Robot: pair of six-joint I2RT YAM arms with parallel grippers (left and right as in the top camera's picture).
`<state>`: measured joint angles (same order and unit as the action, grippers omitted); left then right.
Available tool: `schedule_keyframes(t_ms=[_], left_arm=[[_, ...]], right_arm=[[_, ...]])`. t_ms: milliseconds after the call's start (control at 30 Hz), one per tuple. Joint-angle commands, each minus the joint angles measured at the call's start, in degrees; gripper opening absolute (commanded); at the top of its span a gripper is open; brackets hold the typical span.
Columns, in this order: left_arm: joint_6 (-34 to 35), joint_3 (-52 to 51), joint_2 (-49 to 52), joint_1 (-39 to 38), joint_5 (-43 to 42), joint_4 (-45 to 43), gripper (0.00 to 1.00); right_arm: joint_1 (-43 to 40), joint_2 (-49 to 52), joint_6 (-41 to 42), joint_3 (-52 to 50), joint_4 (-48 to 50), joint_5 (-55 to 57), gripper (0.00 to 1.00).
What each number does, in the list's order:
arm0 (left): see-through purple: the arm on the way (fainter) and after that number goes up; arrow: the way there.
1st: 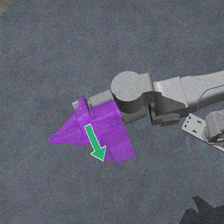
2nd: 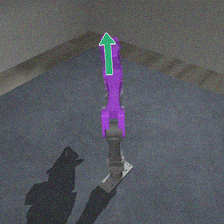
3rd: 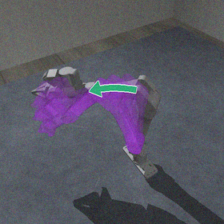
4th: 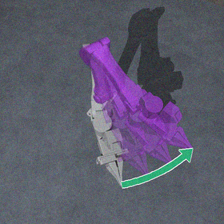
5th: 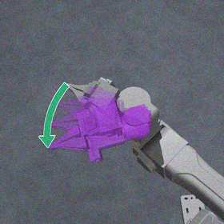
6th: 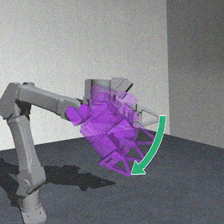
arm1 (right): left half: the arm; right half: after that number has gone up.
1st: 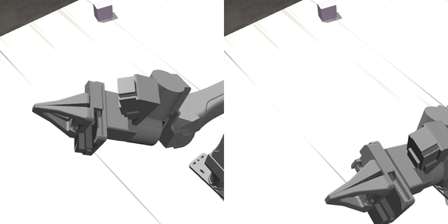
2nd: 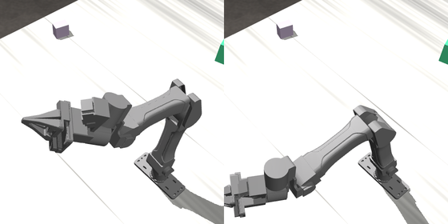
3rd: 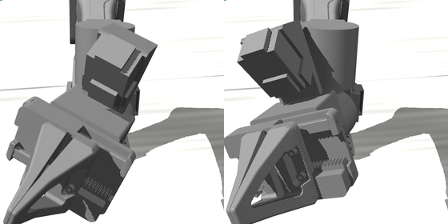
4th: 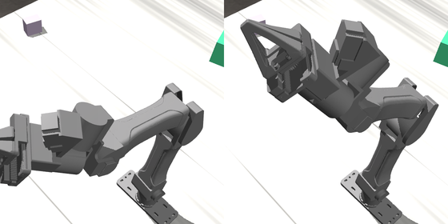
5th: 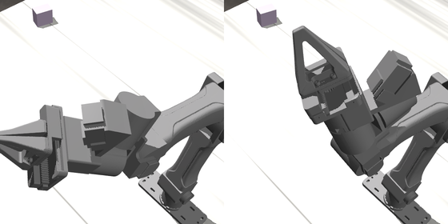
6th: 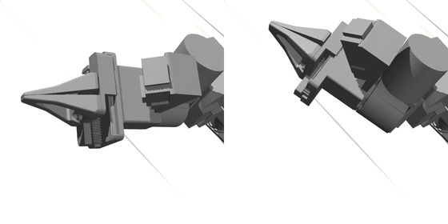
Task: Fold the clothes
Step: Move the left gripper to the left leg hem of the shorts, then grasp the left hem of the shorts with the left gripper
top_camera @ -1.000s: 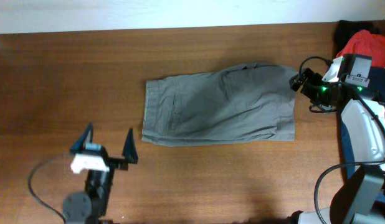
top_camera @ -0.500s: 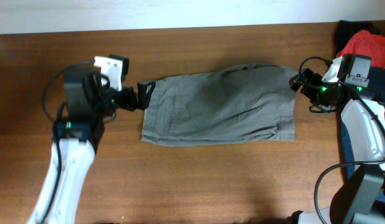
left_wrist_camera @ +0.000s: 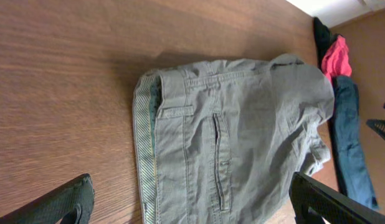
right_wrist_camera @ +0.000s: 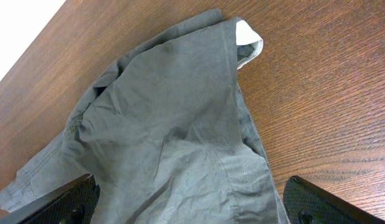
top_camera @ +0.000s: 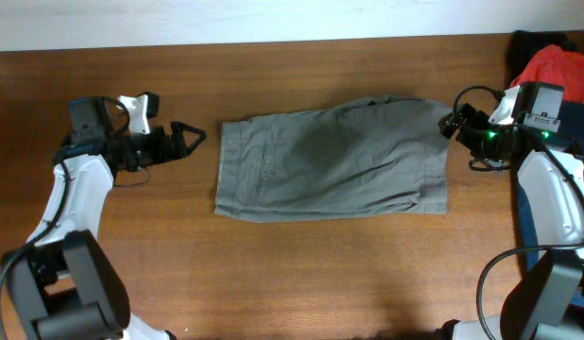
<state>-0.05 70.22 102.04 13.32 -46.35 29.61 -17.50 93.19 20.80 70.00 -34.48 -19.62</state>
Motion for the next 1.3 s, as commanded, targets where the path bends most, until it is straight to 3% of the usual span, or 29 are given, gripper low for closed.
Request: schedule_keyframes(t_ms=[0, 467, 967, 1067, 1267], left_arm=[[-0.7, 1.0, 4.3, -0.7, -2.3, 0.0, 0.99], [-0.9, 1.0, 15.3, -0.7, -2.0, 0.0, 0.99], [-0.9, 1.0, 16.1, -7.5, 9.5, 0.0, 0.99], [-0.9, 1.0, 19.1, -7.7, 8.7, 0.2, 0.99], [-0.9, 1.0, 26.5, -7.7, -2.0, 0.2, 0.99]], right_arm=[[-0.2, -0.2, -0.2, 0.0, 0.0, -0.3, 0.99], [-0.2, -0.2, -0.2, 0.0, 0.0, -0.3, 0.99], [-0.2, -0.2, -0.2, 0.0, 0.0, -0.3, 0.99], [-0.2, -0.2, -0.2, 0.0, 0.0, -0.3, 0.99], [-0.2, -0.2, -0.2, 0.0, 0.0, -0.3, 0.99]])
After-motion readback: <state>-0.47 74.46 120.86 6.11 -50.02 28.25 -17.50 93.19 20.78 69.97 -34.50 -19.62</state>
